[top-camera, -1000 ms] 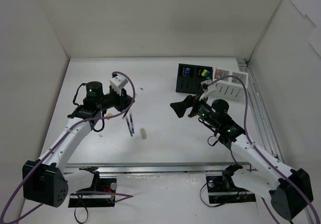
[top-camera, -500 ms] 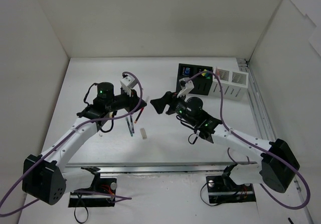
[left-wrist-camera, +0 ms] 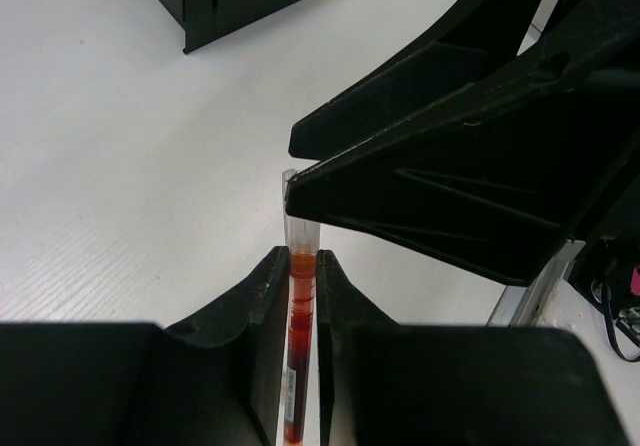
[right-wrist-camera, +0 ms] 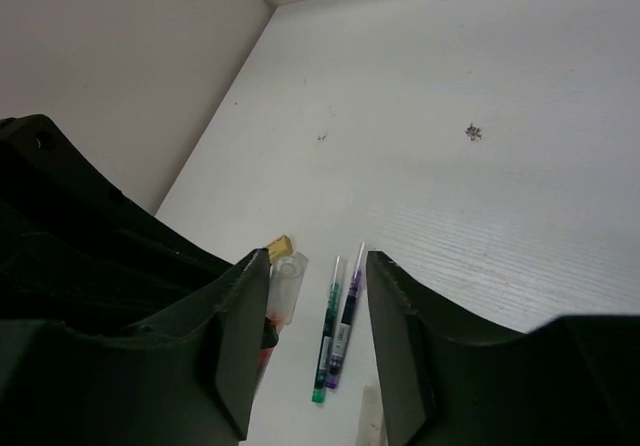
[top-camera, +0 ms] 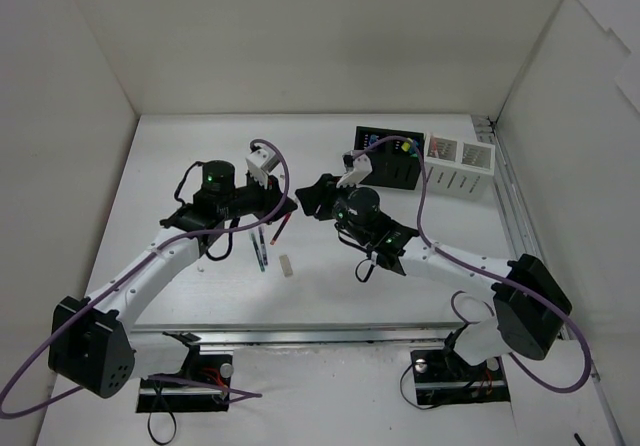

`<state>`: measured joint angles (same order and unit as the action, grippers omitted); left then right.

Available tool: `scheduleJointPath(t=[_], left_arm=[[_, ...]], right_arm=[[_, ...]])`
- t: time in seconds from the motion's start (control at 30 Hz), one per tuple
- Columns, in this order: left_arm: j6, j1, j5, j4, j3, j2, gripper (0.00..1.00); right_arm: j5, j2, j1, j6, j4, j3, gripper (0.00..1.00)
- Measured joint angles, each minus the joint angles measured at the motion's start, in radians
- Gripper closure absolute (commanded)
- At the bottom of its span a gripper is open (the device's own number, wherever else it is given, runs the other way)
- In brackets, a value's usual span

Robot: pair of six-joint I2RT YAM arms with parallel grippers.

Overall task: Sort the stationery into containers
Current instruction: Pick up the pen from the center of the board, then place the pen in the storage box.

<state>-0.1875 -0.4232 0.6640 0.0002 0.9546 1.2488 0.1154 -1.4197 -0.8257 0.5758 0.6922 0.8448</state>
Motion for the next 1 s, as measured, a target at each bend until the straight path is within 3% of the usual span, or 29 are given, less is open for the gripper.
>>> scheduleJointPath(t=[0.2, 0.3, 0.33, 0.43, 0.53, 0.57, 0.63, 0.67, 0.87, 1.0], left_arm=[[0.001, -0.008, -0.024, -0.001, 0.002, 0.000, 1.00], [0.004, -0.009, -0.032, -0.006, 0.014, 0.000, 1.00], [0.005, -0.009, -0.035, -0.012, 0.021, 0.000, 1.00], [0.017, -0.009, -0.044, -0.021, 0.039, 0.002, 1.00], [0.023, -0.009, -0.053, -0.019, 0.050, 0.001, 0.77], [0.024, -0.009, -0.059, -0.021, 0.050, 0.000, 0.55], [0.028, -0.008, -0.064, -0.026, 0.049, -0.003, 0.26], [0.024, -0.008, -0.074, -0.030, 0.050, -0.008, 0.01], [-0.005, -0.010, -0.202, -0.063, 0.045, -0.093, 0.01], [-0.066, 0.028, -0.329, -0.111, 0.045, -0.179, 0.01]], right_arm=[[0.000, -0.031, -0.021, 0.000, 0.001, 0.033, 0.70], [0.000, -0.044, -0.027, -0.002, 0.001, 0.043, 0.82], [0.000, -0.047, -0.027, 0.000, 0.003, 0.047, 0.92], [-0.003, -0.051, -0.027, 0.003, 0.015, 0.062, 1.00], [-0.001, -0.051, -0.026, -0.004, 0.021, 0.069, 1.00], [0.003, -0.051, -0.027, -0.011, 0.021, 0.070, 1.00], [0.019, -0.051, -0.026, -0.034, 0.021, 0.070, 1.00], [0.039, -0.049, -0.026, -0.053, 0.021, 0.070, 1.00], [0.114, 0.026, 0.015, -0.212, -0.004, 0.071, 1.00], [0.185, 0.097, 0.177, -0.359, -0.004, 0.074, 1.00]])
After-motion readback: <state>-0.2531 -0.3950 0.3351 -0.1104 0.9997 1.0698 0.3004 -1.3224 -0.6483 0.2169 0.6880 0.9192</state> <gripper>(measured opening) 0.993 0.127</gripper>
